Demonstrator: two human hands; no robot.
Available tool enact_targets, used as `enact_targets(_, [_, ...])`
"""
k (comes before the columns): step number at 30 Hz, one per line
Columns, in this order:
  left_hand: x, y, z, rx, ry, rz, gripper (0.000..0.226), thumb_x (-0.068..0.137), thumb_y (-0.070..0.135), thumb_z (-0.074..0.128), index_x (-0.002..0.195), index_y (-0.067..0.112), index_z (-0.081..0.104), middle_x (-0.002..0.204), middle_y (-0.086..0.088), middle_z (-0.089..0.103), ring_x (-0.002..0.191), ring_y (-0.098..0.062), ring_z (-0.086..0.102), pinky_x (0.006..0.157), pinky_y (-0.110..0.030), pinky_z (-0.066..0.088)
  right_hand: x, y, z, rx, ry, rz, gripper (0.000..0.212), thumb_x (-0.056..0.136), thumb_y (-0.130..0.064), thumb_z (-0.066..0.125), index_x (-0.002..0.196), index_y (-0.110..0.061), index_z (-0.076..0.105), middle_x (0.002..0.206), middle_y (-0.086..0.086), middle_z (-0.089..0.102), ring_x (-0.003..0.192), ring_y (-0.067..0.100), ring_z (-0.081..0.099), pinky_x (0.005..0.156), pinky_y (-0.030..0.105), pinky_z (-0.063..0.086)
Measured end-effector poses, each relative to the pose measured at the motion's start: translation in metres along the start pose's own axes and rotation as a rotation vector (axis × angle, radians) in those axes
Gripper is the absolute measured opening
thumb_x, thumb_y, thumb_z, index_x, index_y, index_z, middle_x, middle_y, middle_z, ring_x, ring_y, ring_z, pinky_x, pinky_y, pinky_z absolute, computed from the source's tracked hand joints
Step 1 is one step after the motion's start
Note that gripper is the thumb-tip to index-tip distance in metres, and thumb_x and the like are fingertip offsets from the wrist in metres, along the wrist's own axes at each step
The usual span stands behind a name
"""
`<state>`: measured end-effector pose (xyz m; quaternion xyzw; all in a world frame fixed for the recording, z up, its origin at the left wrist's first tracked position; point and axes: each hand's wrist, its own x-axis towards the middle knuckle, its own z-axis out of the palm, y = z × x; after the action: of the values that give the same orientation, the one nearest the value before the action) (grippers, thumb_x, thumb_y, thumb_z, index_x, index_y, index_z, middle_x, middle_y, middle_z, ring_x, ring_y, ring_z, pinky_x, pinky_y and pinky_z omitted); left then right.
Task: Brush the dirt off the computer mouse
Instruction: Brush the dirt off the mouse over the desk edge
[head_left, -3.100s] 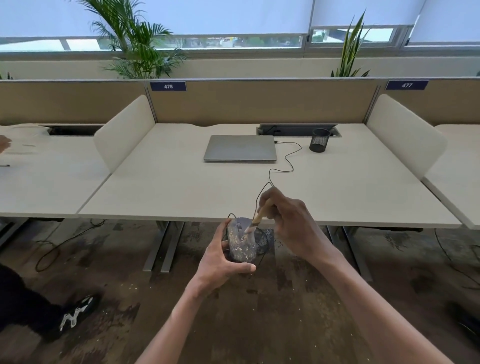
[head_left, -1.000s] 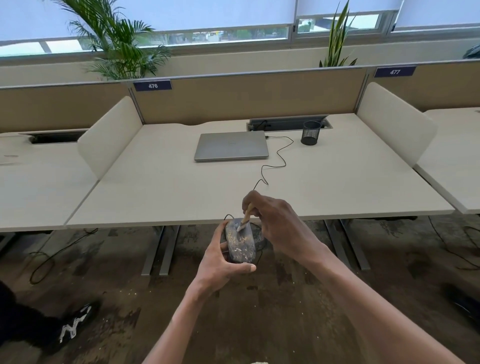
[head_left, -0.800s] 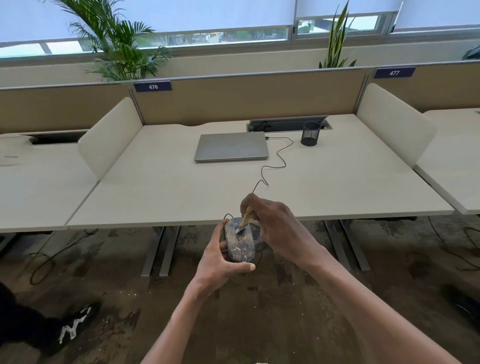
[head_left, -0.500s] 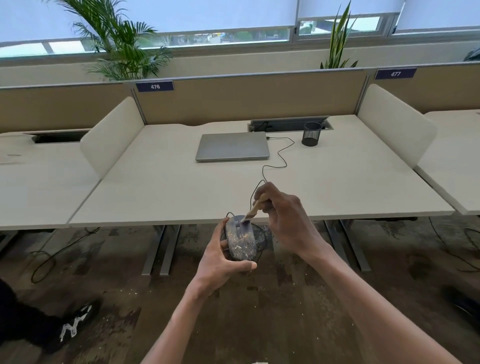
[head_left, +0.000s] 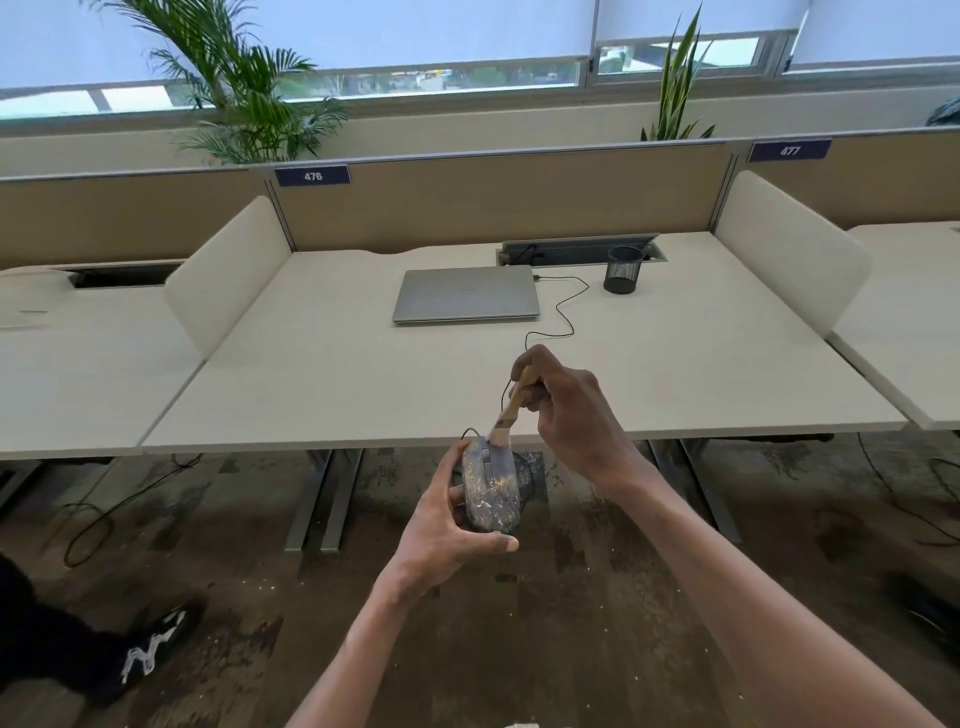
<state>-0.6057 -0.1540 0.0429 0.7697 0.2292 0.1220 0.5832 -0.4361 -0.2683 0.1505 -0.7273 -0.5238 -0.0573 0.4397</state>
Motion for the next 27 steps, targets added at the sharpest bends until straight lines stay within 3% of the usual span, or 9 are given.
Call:
enact_targets(3, [-0.002,0.000,-0.001,-0.015,0.007,-0.008,0.135,0.050,0.038,0.103,0.158,0.048,0.021,0.125,0.001,0.070,0.113,-0.012,0.072,0.106,-0.043,0.056,0.000,0.002,0.001,-0.024,0.001,0.016,0.030,0.091,0.018,0.052,0.108,-0.007,0.056,0.090,0.009,0.068,0.081,0.023,0.070,0.070,0.037,0.059])
enact_targets(5, [0.000,0.000,-0.002,-0.013,0.016,-0.013,0.133,0.052,0.036,0.103,0.157,0.049,0.022,0.124,0.001,0.071,0.113,-0.012,0.072,0.105,-0.041,0.056,-0.001,0.002,-0.001,-0.019,0.034,0.006,0.031,0.091,0.019,0.051,0.109,-0.006,0.057,0.090,0.008,0.068,0.082,0.022,0.070,0.072,0.030,0.059])
enact_targets(8, [0.002,-0.003,-0.005,-0.007,0.018,-0.006,0.128,0.055,0.031,0.104,0.152,0.055,0.023,0.121,0.010,0.069,0.107,0.004,0.070,0.091,-0.016,0.057,0.000,-0.002,-0.003,0.005,0.046,-0.021,0.034,0.089,0.021,0.051,0.109,-0.006,0.056,0.089,0.006,0.068,0.080,0.018,0.069,0.070,0.015,0.055])
enact_targets(9, [0.003,-0.004,-0.005,-0.012,0.017,-0.006,0.129,0.055,0.031,0.104,0.153,0.053,0.023,0.121,0.010,0.069,0.107,0.004,0.070,0.089,-0.014,0.056,0.001,-0.003,-0.003,0.005,0.025,-0.022,0.035,0.089,0.021,0.050,0.109,-0.007,0.056,0.089,0.005,0.067,0.079,0.017,0.068,0.070,0.013,0.054])
enact_targets(13, [0.001,-0.005,-0.003,-0.073,-0.005,-0.003,0.135,0.051,0.032,0.104,0.157,0.048,0.022,0.121,-0.004,0.074,0.110,-0.017,0.075,0.097,-0.039,0.061,0.001,-0.007,0.002,-0.011,-0.054,-0.019,0.040,0.085,0.024,0.045,0.104,-0.009,0.054,0.086,0.004,0.066,0.075,0.012,0.063,0.067,0.013,0.049])
enact_targets(18, [0.000,-0.008,0.001,-0.082,-0.015,0.005,0.123,0.054,0.024,0.103,0.143,0.066,0.028,0.113,0.004,0.078,0.105,-0.017,0.077,0.081,-0.022,0.061,0.005,-0.005,0.007,-0.021,-0.064,-0.020,0.040,0.084,0.026,0.047,0.106,-0.008,0.055,0.088,0.006,0.067,0.079,0.020,0.066,0.070,0.028,0.056])
enact_targets(22, [0.001,-0.008,0.000,-0.065,-0.010,0.006,0.128,0.053,0.028,0.103,0.150,0.057,0.025,0.115,0.001,0.077,0.106,-0.015,0.076,0.083,-0.022,0.060,0.004,-0.005,0.005,-0.048,-0.039,-0.042,0.037,0.087,0.023,0.049,0.108,-0.007,0.055,0.089,0.006,0.067,0.081,0.022,0.067,0.072,0.037,0.058])
enact_targets(27, [0.002,-0.007,-0.002,-0.021,0.002,0.010,0.127,0.055,0.030,0.103,0.149,0.060,0.023,0.119,0.002,0.074,0.108,-0.009,0.074,0.090,-0.023,0.060,0.005,-0.011,0.003,-0.021,-0.067,-0.066,0.042,0.085,0.024,0.049,0.108,-0.011,0.053,0.087,0.004,0.066,0.079,0.018,0.067,0.069,0.035,0.058])
